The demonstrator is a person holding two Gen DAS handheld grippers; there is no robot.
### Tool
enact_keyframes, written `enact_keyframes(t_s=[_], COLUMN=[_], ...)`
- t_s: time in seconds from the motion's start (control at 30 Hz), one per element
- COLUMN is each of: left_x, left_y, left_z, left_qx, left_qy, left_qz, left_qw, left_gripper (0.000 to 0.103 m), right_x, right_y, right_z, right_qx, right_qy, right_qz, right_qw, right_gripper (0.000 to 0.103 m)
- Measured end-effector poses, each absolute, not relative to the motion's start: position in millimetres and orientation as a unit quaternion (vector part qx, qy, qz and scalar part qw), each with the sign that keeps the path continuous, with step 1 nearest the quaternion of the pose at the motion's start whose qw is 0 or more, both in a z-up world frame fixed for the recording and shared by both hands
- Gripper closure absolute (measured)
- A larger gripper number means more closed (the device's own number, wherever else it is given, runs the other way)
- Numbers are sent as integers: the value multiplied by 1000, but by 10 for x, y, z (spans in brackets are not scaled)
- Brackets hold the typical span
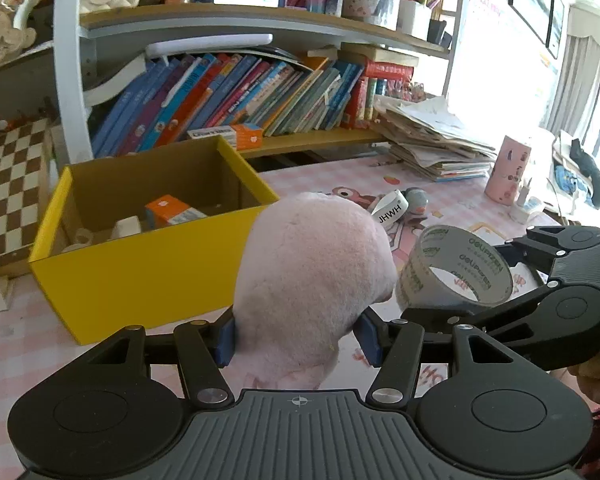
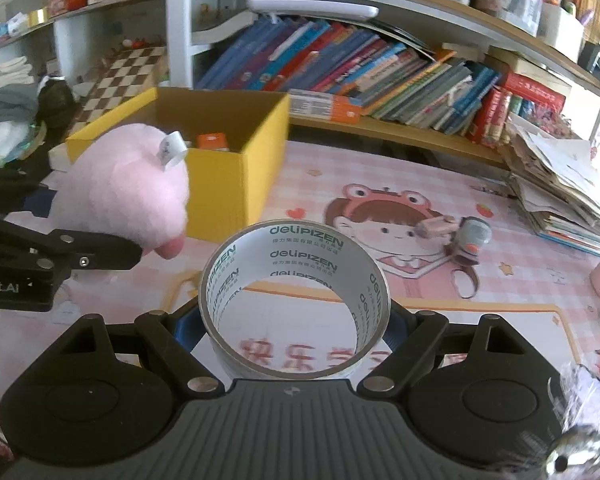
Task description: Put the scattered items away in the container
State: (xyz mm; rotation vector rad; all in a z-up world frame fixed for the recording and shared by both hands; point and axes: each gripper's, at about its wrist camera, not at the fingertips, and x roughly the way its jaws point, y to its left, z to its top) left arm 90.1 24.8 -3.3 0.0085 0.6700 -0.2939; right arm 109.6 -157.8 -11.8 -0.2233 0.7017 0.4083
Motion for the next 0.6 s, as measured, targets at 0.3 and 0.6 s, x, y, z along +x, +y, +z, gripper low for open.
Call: enact_keyframes(t_s=[0.3, 0.6], left_x=[657, 517], left_y=[629, 923], left_z=[-5, 6], left_qx=[-6, -25], left_qy=[319, 312], left_qz=[-128, -106], left_qw=[939, 944], left_gripper=[45, 45], right_x=[905, 827], right_y=[-1124, -826], right_z=[-64, -14], right_qx=[-129, -151], right_qy=[328, 319], right_qz=[227, 249], right_qw=[908, 902], right_gripper=[19, 19])
